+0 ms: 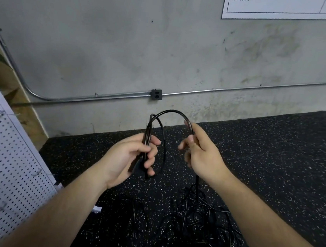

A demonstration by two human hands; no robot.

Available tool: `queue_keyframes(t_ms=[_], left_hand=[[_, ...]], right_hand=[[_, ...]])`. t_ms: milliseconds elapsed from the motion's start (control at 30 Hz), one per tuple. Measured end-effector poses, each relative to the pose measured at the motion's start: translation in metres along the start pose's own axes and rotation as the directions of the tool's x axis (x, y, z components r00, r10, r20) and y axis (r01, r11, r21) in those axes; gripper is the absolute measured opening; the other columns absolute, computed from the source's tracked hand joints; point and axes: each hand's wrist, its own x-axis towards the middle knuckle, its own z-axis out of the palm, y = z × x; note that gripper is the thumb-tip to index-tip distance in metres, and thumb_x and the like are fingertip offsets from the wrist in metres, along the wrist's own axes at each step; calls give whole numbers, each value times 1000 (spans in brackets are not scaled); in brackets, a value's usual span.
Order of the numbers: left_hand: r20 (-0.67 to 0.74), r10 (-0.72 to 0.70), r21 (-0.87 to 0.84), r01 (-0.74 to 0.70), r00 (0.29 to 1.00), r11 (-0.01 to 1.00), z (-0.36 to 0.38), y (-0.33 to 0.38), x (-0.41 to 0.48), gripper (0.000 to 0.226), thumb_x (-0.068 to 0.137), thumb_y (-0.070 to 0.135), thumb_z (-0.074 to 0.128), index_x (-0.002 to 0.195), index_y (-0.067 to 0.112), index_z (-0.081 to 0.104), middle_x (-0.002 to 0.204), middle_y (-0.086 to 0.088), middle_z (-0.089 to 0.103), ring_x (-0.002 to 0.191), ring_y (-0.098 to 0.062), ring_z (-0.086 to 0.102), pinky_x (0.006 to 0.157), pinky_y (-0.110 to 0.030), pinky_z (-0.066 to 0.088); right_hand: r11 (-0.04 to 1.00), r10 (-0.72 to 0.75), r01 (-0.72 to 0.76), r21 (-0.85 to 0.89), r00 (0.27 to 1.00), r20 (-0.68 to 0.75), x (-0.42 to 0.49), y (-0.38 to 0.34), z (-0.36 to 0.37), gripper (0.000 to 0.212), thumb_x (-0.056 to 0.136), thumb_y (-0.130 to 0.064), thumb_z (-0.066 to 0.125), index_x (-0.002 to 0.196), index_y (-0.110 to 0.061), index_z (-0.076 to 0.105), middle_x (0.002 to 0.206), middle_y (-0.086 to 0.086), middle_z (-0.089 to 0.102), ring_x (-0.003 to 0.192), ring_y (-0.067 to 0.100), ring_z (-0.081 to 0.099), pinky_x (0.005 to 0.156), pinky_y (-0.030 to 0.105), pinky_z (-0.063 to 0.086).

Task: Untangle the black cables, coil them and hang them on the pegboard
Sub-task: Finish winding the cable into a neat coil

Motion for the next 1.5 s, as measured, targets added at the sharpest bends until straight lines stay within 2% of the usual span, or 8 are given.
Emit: queue_keyframes(t_ms=[167, 300, 467, 700, 1000, 1133, 1300, 1500], left_hand=[[53, -11, -54, 14, 999, 998, 16, -5, 1, 21, 100, 28, 43, 96, 9, 50, 63, -1, 30, 45, -14, 26, 41, -26, 32], [70, 40, -59, -36, 997, 998, 25, -7, 3, 48, 109, 46, 27, 84, 13, 51, 57, -1, 24, 39, -12, 22, 38, -24, 32], [114, 61, 169, -80, 992, 982, 23, -13, 3, 39, 108, 44, 33, 90, 13, 48, 57, -3, 34, 39, -16, 30, 46, -30, 41], [92, 43, 801, -99, 995, 590, 33, -27, 0, 47, 107, 44, 31, 153, 51, 21, 88, 16, 69, 68, -2, 66, 72, -31, 54], [-20, 215, 758, -125, 977, 640, 39, -41, 6, 28, 104, 44, 36, 114, 27, 56, 112, 14, 49, 109, -1, 52, 96, -17, 43], [-100, 167, 631, -67, 981, 773, 49, -48, 4, 19, 105, 46, 35, 96, 35, 48, 83, 19, 62, 74, 4, 56, 74, -26, 45], [-145, 148, 393, -80, 978, 916, 70, -50, 0, 17, 107, 42, 36, 114, 40, 51, 89, 29, 73, 89, 11, 68, 78, -8, 48], [-255, 158, 356, -60, 954, 933, 81, -57, 6, 33, 108, 46, 36, 102, 17, 50, 57, -6, 57, 48, -27, 53, 52, -47, 49]], right_hand=[[997, 45, -46, -59, 999, -19, -5, -7, 11, 38, 109, -17, 37, 102, -51, 52, 102, 2, 67, 66, 11, 61, 55, 34, 52], [955, 262, -264, 137, 965, 30, -7, -13, 18, 27, 109, -41, 34, 128, -46, 54, 101, -11, 67, 83, 10, 69, 53, 29, 51], [957, 281, -285, 56, 957, 74, -2, -14, 14, 83, 86, -87, 18, 144, -35, 48, 117, -11, 65, 81, 11, 62, 63, 22, 52], [984, 172, -171, 50, 985, -18, -3, -15, 14, 83, 68, -68, 80, 128, -24, 43, 109, -12, 62, 97, -1, 61, 77, 16, 46], [991, -30, 15, -134, 993, -117, 4, -14, 16, 35, 92, -45, 68, 105, -14, 59, 89, -8, 65, 78, 3, 63, 64, 14, 47], [999, 3, -10, -48, 990, -144, 5, -11, 18, 30, 94, -42, 66, 103, -13, 60, 85, -4, 71, 77, 6, 67, 65, 16, 47], [991, 16, 7, 131, 985, -169, 2, -18, 20, 19, 97, -29, 65, 97, -12, 57, 70, -3, 72, 63, 3, 66, 61, 13, 46], [964, 89, -36, 265, 977, -193, 3, -21, 25, 22, 101, -28, 57, 87, -11, 53, 64, 0, 61, 51, 9, 54, 57, 29, 45]])
